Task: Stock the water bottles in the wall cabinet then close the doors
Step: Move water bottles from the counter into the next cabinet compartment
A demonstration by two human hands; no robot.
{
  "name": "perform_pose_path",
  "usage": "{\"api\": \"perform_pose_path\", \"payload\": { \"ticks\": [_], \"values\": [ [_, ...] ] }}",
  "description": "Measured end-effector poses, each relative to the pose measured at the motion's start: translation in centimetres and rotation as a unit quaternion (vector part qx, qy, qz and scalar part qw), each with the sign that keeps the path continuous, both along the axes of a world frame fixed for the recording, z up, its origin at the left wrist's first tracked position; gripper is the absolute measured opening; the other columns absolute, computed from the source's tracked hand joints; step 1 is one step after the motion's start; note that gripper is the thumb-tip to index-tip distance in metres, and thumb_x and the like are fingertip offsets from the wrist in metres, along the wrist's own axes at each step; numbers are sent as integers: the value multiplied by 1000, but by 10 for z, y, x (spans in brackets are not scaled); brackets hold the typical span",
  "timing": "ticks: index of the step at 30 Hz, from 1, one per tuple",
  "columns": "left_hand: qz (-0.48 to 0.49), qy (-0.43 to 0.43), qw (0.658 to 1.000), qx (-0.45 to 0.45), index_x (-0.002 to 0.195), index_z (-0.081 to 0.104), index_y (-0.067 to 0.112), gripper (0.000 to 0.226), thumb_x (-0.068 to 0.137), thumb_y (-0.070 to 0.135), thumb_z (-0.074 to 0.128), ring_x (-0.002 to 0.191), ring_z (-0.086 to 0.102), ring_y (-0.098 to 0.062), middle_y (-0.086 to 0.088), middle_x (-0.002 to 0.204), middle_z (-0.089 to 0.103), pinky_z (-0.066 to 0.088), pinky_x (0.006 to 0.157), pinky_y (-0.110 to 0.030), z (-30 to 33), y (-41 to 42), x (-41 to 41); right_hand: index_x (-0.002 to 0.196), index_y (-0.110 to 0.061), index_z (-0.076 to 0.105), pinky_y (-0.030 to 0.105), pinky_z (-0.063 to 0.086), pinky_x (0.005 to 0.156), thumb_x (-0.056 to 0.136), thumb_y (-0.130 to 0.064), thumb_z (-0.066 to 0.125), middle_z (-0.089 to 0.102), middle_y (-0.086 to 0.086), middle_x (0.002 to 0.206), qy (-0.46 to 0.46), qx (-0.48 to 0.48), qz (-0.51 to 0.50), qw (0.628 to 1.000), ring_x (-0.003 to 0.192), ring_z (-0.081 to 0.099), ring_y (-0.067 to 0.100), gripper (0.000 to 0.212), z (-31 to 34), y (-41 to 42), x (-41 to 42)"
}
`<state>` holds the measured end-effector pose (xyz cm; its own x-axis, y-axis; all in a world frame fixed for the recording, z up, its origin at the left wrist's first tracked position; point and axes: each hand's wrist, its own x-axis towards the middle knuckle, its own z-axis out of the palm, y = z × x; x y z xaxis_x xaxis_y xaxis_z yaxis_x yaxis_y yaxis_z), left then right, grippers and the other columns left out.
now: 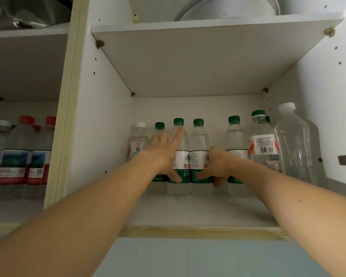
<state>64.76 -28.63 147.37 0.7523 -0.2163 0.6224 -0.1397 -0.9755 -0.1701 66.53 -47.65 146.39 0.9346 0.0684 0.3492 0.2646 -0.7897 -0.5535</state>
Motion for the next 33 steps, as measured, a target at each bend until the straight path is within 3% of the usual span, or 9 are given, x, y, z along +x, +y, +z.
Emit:
{"api": "perform_pose_path", "payload": {
  "ticks": [3, 11, 16, 23, 26, 33],
  "values": [
    [2, -18, 999, 51, 150, -33, 37, 158, 52, 71, 86, 152, 0, -39, -9, 166, -11, 15, 118, -61, 5, 10, 8, 108, -18, 41, 37, 61, 53, 73, -12, 90, 59, 14, 106, 7, -17, 13, 1000, 76, 74, 33, 60, 0, -3, 2],
    [30, -64, 992, 104, 154, -26, 22, 150, 58, 83, 73, 148, 8, -41, -16, 161, 10, 6, 119, -61, -3, 2, 31, 117, -17, 40, 36, 63, 55, 75, -17, 89, 61, 13, 105, -7, -45, 14, 999, 76, 75, 29, 65, -1, -4, 4],
    [19, -101, 989, 103, 154, -21, 24, 138, 64, 85, 64, 147, 7, -41, -17, 158, 12, 9, 119, -63, -14, 3, 43, 117, -18, 40, 41, 65, 63, 77, -23, 88, 63, 11, 103, -14, -69, -2, 998, 80, 75, 27, 62, -3, -3, 8],
    [18, -96, 990, 101, 154, -25, 23, 138, 69, 82, 66, 152, -2, -40, -20, 162, 4, 9, 119, -62, -18, 7, 42, 124, -16, 38, 31, 58, 47, 82, -27, 84, 56, 9, 99, -24, -89, -58, 994, 81, 70, 26, 63, -9, 10, 7],
    [8, -93, 990, 105, 155, -24, 24, 138, 70, 77, 70, 152, -2, -39, -18, 162, 4, 9, 119, -62, -18, 11, 40, 129, -13, 40, 30, 53, 47, 83, -30, 82, 53, 6, 98, -38, -112, -85, 989, 81, 65, 24, 65, -11, 17, 9],
    [0, -108, 988, 111, 157, -20, 22, 141, 66, 76, 74, 149, 7, -40, -19, 158, 12, 17, 119, -59, -15, 12, 37, 113, -15, 43, 29, 55, 46, 83, -32, 82, 59, 6, 95, -54, -136, -103, 984, 76, 69, 23, 52, -10, 22, 9]
  ]
}}
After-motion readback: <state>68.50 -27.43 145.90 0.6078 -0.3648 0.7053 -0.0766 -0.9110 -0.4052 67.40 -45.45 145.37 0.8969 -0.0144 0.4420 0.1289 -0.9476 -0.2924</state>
